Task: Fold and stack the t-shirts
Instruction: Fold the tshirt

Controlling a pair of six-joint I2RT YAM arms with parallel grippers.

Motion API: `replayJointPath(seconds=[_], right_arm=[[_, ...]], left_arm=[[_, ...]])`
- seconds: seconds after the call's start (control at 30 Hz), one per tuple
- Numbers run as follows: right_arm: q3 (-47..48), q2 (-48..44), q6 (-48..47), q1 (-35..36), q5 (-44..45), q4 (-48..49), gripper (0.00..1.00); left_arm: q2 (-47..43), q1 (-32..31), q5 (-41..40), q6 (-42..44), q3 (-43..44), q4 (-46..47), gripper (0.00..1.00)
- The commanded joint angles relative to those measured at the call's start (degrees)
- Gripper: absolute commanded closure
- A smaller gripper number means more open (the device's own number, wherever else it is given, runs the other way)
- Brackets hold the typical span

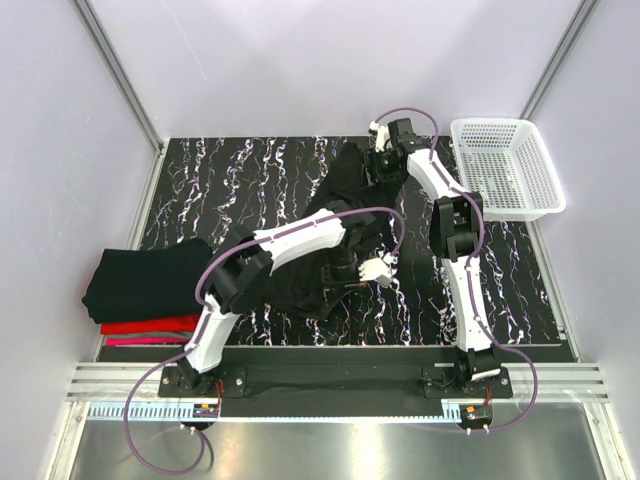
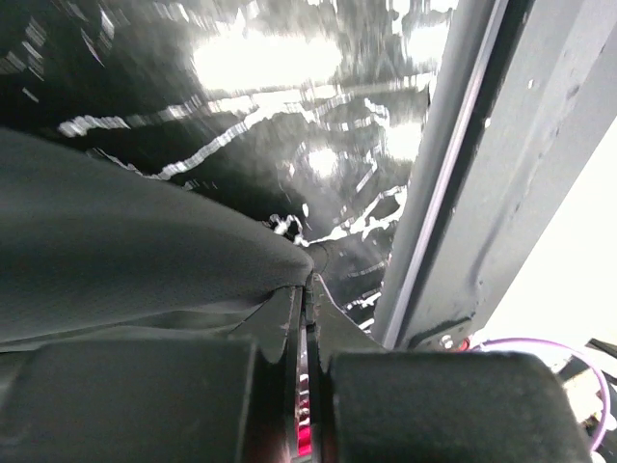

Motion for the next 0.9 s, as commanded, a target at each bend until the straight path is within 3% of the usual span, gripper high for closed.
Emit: replayJointPath(seconds=[0.0, 0.17, 0.37, 0.87], right_arm=[[-0.52, -10.66, -1.53, -0.42, 2.60, 1.09, 0.28], [-12.10, -20.61, 0.40, -1.66, 0.58, 1.01, 0.28], [-21.17, -21.51, 0.93, -1.74, -1.53, 1.09, 0.29], [-14.51, -10.27, 1.72, -2.54, -2.59, -0.05, 0.29]], left_arm=[[0.13, -0.50, 2.12, -1.09, 4.76, -9.40, 0.99], [1.80, -0.94, 3.96, -2.24, 8.10, -9.67, 0.99], [3.56, -1.73, 4.66, -1.97, 9.07, -9.41, 0.99], [8.48, -4.89, 8.09, -4.52, 12.40, -5.54, 0.98]])
